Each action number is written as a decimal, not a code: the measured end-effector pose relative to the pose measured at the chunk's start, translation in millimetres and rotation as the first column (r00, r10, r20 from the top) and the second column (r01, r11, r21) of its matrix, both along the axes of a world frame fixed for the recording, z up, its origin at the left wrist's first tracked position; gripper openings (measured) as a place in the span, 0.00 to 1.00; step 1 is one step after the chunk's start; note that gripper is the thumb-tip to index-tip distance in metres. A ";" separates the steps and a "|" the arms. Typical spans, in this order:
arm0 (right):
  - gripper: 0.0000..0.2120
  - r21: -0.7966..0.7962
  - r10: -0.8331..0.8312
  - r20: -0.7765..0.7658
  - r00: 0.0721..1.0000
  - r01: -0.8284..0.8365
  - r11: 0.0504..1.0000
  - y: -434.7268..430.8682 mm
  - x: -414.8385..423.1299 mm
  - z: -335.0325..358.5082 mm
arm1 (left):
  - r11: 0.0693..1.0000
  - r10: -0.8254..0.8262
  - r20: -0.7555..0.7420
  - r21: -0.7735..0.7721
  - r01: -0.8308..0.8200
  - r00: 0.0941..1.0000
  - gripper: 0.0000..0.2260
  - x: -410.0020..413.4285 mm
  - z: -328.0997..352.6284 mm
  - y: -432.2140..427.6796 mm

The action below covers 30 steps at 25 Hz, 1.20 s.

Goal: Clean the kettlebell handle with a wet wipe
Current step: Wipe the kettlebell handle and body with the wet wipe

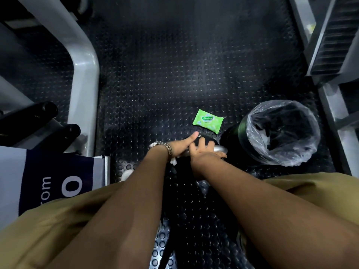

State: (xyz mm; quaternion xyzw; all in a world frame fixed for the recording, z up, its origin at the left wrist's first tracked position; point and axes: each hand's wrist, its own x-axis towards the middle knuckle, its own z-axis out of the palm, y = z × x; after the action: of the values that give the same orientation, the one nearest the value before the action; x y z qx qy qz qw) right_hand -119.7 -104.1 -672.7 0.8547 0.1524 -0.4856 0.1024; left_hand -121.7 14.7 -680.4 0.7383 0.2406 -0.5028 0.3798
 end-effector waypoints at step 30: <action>0.56 0.006 0.002 0.016 1.000 -0.002 1.000 -0.9 -1.2 1.9 | 0.988 -0.082 0.054 0.133 0.074 0.995 0.33 15.3 -44.7 6.1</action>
State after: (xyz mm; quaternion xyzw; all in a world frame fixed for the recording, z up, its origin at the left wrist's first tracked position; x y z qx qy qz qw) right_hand -120.9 -105.0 -670.8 0.8586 0.1539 -0.4783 0.1016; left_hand -106.4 20.8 -725.1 0.7851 0.2324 -0.4783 0.3177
